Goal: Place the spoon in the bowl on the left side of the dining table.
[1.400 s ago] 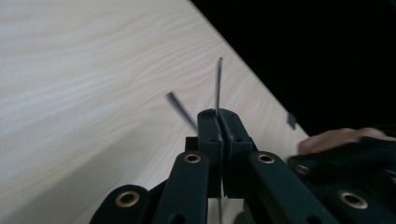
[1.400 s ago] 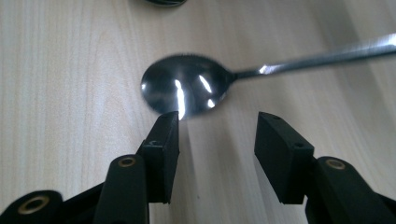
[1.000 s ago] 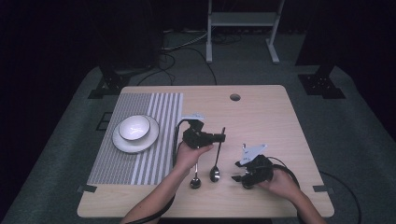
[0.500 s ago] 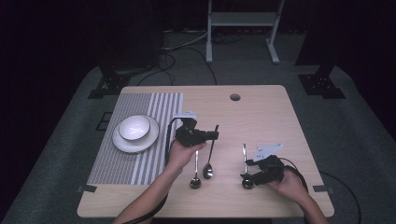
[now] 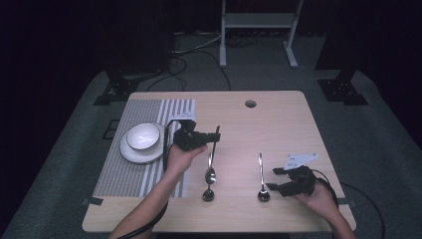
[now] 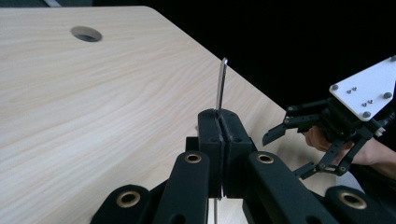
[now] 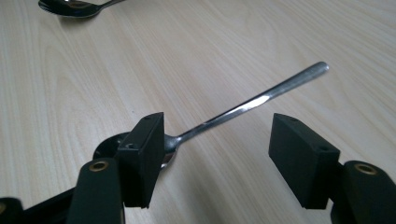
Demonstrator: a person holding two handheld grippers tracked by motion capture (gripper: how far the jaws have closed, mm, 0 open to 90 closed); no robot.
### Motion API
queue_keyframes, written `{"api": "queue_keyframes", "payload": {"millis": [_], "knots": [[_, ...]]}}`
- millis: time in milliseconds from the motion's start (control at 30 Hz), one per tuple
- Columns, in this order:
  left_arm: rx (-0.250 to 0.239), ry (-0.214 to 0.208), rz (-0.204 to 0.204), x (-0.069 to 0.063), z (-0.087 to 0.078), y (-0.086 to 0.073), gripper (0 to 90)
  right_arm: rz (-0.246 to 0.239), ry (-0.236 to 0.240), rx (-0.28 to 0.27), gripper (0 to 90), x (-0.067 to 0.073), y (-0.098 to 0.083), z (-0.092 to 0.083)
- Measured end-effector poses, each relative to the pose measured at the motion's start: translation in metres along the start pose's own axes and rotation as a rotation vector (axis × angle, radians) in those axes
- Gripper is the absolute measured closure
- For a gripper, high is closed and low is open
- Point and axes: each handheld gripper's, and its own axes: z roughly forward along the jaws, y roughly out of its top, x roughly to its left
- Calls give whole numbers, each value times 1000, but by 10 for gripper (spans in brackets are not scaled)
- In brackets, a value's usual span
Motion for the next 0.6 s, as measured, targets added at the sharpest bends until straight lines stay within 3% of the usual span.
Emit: {"api": "queue_keyframes", "payload": {"millis": [600], "knots": [[-42,97,-19,25,-47,13,891,59,-27,-20,327,-7,-14,-13]]}}
